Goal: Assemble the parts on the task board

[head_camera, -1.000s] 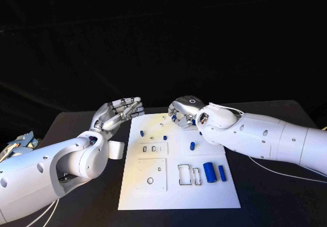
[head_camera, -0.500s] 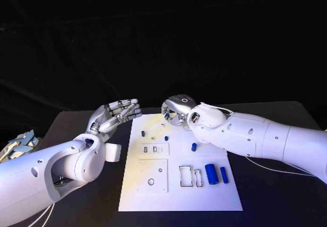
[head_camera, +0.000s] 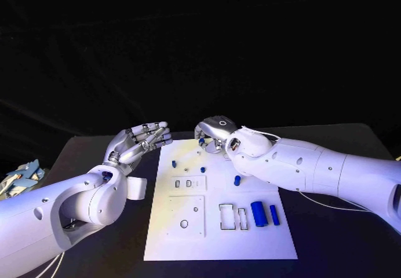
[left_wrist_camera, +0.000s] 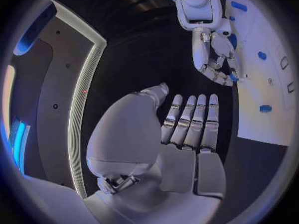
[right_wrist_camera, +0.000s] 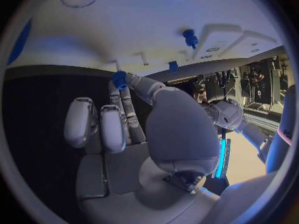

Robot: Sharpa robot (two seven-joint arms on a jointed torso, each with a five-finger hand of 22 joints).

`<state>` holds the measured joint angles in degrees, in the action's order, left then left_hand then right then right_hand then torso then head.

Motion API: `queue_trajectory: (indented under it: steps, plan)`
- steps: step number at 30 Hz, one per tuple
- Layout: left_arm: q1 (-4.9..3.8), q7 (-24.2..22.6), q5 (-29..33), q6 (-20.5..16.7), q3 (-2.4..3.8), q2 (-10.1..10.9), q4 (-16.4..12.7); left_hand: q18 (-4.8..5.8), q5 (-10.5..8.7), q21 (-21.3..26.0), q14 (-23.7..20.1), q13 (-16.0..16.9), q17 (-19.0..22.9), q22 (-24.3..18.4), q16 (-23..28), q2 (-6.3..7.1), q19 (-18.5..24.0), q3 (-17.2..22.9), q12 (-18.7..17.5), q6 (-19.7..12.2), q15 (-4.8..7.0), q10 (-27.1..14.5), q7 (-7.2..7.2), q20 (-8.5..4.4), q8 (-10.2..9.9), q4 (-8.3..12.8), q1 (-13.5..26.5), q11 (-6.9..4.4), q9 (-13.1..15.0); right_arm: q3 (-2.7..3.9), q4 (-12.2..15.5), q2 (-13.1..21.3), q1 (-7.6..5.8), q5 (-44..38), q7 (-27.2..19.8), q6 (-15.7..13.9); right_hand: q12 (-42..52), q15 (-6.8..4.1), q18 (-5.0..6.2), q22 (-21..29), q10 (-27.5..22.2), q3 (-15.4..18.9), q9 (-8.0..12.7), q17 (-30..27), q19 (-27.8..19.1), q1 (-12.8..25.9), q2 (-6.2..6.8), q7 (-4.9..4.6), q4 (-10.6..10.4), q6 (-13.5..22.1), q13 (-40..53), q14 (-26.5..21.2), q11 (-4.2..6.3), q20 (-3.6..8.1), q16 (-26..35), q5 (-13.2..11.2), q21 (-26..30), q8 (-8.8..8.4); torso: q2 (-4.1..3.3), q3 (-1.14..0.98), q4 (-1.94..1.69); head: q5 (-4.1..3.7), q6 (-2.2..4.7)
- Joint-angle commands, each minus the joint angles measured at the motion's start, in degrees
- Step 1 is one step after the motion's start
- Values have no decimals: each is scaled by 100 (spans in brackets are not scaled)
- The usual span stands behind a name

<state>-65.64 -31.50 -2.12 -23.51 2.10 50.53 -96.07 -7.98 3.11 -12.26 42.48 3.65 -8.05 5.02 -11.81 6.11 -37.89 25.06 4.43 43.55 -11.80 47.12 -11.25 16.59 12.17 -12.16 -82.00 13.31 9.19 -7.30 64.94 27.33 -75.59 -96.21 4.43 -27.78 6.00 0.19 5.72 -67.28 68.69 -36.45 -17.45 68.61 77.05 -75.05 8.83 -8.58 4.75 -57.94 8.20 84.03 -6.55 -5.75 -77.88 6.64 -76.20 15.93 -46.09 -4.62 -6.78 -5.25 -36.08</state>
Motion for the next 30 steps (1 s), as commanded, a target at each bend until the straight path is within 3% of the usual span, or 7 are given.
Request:
queue_trajectory:
  steps: [1, 6, 14, 30]
  plan:
    - [-11, -52, 12, 74, 5, -8, -12, -34, -10, 40, -21, -7, 9, -7, 34, 39, -16, 12, -27, -32, -15, -52, -415, 10, -19, 36, -31, 7, -8, 3, -33, -12, 9, -12, -27, -23, 2, -43, -92, 4, 240, -5, -11, -1, 0, -81, -72, -17, 20, 38, 306, 213, 221, -1, -21, 16, -12, -14, -9, -4, -59, 11, -9]
    - [-12, -53, 12, 76, 6, -6, -11, -34, -10, 41, -22, -7, 9, -8, 36, 39, -15, 14, -29, -35, -15, -56, -415, 10, -20, 38, -31, 7, -9, 3, -56, -19, 26, -23, -32, 86, -1, -41, -92, 1, 235, -3, -16, -6, -1, -73, -67, -20, 20, 45, 310, 212, 218, -2, -20, 13, -13, -16, -16, -8, -50, 15, -12]
    - [-14, -54, 12, 76, 6, -7, -10, -33, -10, 42, -22, -7, 10, -9, 37, 40, -14, 16, -31, -41, -16, -56, -415, 10, -22, 40, -31, 7, -10, 3, -110, -51, 39, -29, -39, 192, -5, -38, -91, 3, 226, -1, -22, -10, -6, -66, -60, -23, 23, 56, 316, 211, 215, -4, -21, 12, -11, -18, -29, -10, -66, 14, -23]
    - [-50, -54, 12, 70, 7, 6, -18, -32, -10, 44, -23, -7, 10, -11, 40, 41, -12, 20, -34, -41, -16, -58, -416, 10, -24, 45, -30, 7, -11, 2, -217, -159, 104, -14, -67, 233, -12, -32, -87, 21, 211, 3, -33, -20, -23, -46, -53, -28, 19, 72, 324, 208, 209, -8, -19, 6, 1, -21, -58, -16, -75, 22, -39]
